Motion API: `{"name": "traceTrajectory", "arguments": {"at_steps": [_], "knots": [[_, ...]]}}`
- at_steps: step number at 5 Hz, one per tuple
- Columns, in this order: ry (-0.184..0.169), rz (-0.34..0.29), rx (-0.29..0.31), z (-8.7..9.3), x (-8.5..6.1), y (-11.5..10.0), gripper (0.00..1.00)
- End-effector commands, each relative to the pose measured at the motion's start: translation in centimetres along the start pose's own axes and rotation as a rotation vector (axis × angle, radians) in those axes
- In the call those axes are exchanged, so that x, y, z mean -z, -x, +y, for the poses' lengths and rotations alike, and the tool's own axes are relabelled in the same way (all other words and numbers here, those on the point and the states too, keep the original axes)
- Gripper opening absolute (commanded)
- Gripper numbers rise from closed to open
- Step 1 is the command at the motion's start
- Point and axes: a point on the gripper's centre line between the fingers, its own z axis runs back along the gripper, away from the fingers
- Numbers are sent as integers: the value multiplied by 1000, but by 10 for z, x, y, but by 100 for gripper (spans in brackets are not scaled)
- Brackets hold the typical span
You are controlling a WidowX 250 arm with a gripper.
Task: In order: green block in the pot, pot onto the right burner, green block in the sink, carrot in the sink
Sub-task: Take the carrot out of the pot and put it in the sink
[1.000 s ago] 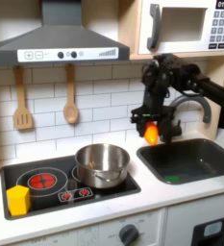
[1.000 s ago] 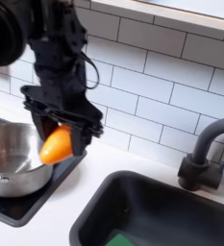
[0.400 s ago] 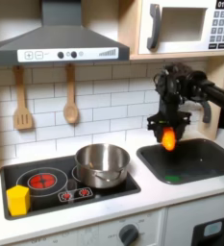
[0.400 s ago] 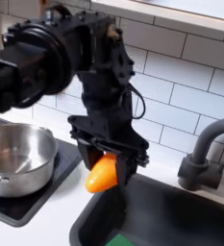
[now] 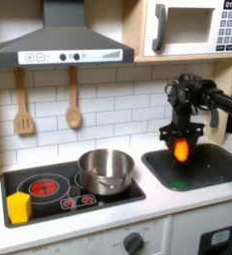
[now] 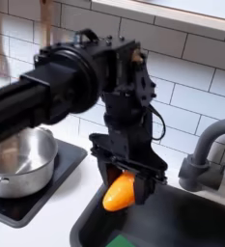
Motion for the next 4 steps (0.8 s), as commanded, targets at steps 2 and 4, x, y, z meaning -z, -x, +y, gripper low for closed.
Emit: {"name": "traceTrajectory", "arguments": {"at_steps": [2, 4], "knots": [[-9, 20, 31, 4, 8, 0, 100], [-11, 26, 53, 3, 11, 0, 100]]}}
